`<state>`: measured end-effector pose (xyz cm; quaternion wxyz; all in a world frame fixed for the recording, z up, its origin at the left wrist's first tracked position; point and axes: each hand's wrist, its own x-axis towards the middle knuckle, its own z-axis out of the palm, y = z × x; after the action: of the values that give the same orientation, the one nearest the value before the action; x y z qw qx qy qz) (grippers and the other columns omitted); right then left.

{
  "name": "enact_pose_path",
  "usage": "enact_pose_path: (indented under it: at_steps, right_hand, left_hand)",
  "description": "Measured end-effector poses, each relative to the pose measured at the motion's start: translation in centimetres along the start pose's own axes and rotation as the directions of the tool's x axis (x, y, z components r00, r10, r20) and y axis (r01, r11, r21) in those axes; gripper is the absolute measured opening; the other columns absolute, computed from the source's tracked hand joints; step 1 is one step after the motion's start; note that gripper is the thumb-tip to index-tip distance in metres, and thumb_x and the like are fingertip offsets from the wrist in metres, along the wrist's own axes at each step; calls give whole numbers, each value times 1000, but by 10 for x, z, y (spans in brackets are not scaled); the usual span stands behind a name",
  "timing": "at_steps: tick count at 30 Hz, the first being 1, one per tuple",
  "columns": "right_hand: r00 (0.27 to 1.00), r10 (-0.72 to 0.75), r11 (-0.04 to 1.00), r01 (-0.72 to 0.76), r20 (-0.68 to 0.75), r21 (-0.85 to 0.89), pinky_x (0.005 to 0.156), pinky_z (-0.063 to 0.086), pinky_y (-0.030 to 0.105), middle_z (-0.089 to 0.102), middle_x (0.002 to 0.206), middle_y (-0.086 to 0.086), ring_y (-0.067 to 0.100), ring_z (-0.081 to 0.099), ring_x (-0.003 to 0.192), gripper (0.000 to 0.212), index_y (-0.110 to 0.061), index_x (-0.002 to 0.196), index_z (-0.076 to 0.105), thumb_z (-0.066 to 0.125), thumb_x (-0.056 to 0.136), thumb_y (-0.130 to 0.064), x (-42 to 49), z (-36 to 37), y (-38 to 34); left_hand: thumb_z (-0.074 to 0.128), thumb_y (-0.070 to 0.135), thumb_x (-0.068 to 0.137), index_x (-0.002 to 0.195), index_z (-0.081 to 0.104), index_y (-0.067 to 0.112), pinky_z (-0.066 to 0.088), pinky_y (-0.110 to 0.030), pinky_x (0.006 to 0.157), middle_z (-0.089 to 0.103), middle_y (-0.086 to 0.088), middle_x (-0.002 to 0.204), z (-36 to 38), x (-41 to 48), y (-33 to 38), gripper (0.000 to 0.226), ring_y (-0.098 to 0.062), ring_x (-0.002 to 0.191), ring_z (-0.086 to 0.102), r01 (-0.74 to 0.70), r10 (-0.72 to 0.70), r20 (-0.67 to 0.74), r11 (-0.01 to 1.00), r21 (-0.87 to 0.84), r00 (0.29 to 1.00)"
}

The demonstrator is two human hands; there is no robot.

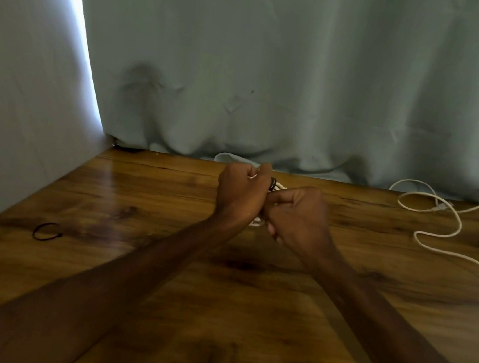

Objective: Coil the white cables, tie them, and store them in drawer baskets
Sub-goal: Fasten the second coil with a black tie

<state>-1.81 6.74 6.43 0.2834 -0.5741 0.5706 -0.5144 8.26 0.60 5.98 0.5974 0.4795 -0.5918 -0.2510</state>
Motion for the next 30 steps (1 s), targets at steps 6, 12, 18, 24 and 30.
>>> enact_pose_path:
  at_steps: [6,12,18,24,30]
  right_hand:
    - [987,152,977,-157,51,144,35,35,16,58,43,0,6,42,30,12,-2,82,76,78,88,-12,3,-7,-5]
    - [946,-325,805,278,2,-524,63,58,37,70,65,-2,17,69,60,18,-18,89,79,67,95,-30,-2,4,3]
    - [977,-212,942,208,10,-263,42,46,23,64,48,1,8,56,38,20,-14,75,79,68,90,-9,0,1,-1]
    - [997,71,991,-69,-18,110,35,35,18,58,43,4,11,43,30,16,-4,75,78,70,88,-4,4,-4,-3]
    - [958,198,935,-248,209,254,41,22,23,42,50,-2,10,34,40,17,-8,72,69,64,87,-16,9,-22,-15]
  left_hand:
    - [59,20,96,46,44,20,33,-25,50,43,12,38,-3,4,0,52,-3,41,42,-33,33,-17,999,16,999]
    - [58,19,96,46,45,17,33,-27,49,42,10,40,0,1,5,52,-3,40,39,44,-44,-38,999,-10,998]
    - [59,20,96,44,41,17,31,-28,48,37,10,34,0,2,8,56,-4,36,35,116,-116,-26,993,-21,993]
    - [59,24,95,42,40,19,33,-30,52,37,10,36,1,1,9,57,-11,41,37,109,-109,-11,994,17,994]
    - [59,22,92,53,53,9,36,-29,49,47,2,43,-7,7,8,42,-8,42,42,25,-25,9,1000,2,1000]
